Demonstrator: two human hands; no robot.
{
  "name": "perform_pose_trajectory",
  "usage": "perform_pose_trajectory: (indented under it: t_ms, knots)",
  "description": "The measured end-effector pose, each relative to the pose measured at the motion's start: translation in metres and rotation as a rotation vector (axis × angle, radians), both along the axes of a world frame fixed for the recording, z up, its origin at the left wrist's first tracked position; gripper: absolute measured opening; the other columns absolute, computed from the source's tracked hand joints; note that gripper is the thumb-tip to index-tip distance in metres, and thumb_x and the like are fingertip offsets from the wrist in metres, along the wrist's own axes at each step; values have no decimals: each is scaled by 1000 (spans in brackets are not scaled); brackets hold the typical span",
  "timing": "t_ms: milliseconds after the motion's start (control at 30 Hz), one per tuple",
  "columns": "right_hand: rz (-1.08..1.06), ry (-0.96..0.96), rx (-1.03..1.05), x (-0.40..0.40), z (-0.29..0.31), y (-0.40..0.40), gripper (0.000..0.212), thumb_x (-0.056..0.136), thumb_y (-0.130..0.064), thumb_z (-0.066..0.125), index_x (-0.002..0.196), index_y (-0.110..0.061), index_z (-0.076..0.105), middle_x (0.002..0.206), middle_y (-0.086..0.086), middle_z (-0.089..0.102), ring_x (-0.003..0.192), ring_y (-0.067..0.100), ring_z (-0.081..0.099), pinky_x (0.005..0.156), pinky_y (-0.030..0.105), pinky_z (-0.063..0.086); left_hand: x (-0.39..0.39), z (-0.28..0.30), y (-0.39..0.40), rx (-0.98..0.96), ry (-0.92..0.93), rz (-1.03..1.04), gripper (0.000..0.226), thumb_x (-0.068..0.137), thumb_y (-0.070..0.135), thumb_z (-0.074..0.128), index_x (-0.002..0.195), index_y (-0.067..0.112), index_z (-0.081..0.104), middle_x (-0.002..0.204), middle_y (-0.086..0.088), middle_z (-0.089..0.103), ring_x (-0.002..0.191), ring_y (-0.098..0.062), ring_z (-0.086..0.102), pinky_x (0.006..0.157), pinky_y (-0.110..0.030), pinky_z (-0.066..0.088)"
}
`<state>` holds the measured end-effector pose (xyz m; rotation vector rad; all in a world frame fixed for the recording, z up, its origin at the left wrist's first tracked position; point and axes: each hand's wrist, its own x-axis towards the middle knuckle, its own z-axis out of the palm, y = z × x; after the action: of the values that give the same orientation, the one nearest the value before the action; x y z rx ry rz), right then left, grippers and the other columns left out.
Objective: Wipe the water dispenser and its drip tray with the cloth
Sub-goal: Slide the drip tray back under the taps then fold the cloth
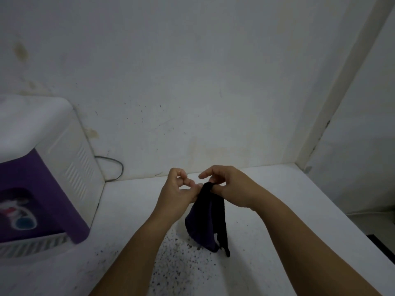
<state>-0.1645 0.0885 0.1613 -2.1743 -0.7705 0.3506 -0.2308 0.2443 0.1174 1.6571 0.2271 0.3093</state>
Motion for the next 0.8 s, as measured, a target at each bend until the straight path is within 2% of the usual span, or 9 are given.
perform_pose_trajectory:
  t_ms: [67, 100, 167, 267, 433, 533, 633, 700, 800]
  knots:
    - [-59, -36, 18, -3, -2, 1, 26, 87, -10, 55, 95, -32, 66, 85, -4, 67, 82, 15, 65, 73, 28, 55, -3, -3, 0, -31, -31, -83, 21, 84, 20, 62, 92, 24, 43, 92, -5, 64, 76, -8, 68, 75, -24, 56]
    - [-100, -49, 42, -4, -2, 0, 26, 86, -9, 53, 89, -31, 66, 84, -4, 68, 79, 15, 65, 70, 27, 55, -4, -5, 1, 29, -36, -136, 23, 79, 25, 64, 93, 26, 45, 93, 2, 66, 81, -6, 67, 76, -22, 54]
    - [-172, -35, 121, -2, 1, -3, 29, 87, -6, 53, 82, -32, 65, 81, -4, 69, 73, 14, 66, 64, 25, 54, -10, -12, 4, 278, 21, -214, 34, 72, 34, 72, 98, 34, 48, 94, 16, 64, 86, 2, 63, 70, -12, 50]
    - [-204, 5, 193, 0, 8, -10, 28, 88, -6, 57, 81, -31, 66, 80, -4, 71, 76, 15, 68, 68, 25, 57, -15, -18, 10, 603, 22, -104, 22, 82, 25, 66, 92, 39, 54, 86, 18, 63, 76, 3, 60, 58, -7, 42]
    - [-257, -27, 137, 0, 12, -18, 20, 88, -10, 62, 86, -29, 67, 84, -7, 70, 77, 6, 65, 60, 10, 47, -15, -1, 12, 771, -103, 157, 23, 83, 16, 56, 90, 33, 43, 70, 14, 60, 58, -7, 57, 52, -31, 48]
    - [-298, -68, 61, 0, 14, -23, 17, 87, -11, 64, 95, -25, 68, 88, -9, 65, 80, 4, 62, 60, 7, 42, -14, 17, 16, 902, -179, 186, 24, 82, 8, 50, 85, 32, 46, 68, 11, 61, 52, -7, 52, 50, -35, 49]
    - [-320, -125, -31, 0, 16, -27, 9, 88, -16, 64, 86, -24, 67, 84, -9, 64, 73, 1, 59, 54, 8, 39, -12, 30, 24, 915, -191, 156, 20, 81, 12, 52, 85, 31, 59, 73, 16, 65, 55, -4, 55, 52, -24, 48]
    - [-311, -125, -75, -1, 20, -32, 7, 87, -24, 65, 80, -24, 65, 82, -9, 65, 73, 5, 59, 57, 15, 40, -12, 32, 31, 855, -117, 74, 15, 81, 18, 53, 75, 26, 64, 66, 15, 64, 55, -5, 56, 53, -22, 46]
    - [-216, 138, 41, -7, 22, -38, 15, 88, -30, 63, 81, -17, 63, 77, -5, 68, 70, 10, 59, 70, 26, 49, -7, 34, 43, 675, 32, -96, 26, 87, 21, 49, 66, 11, 61, 58, 6, 55, 54, -8, 48, 57, -24, 38]
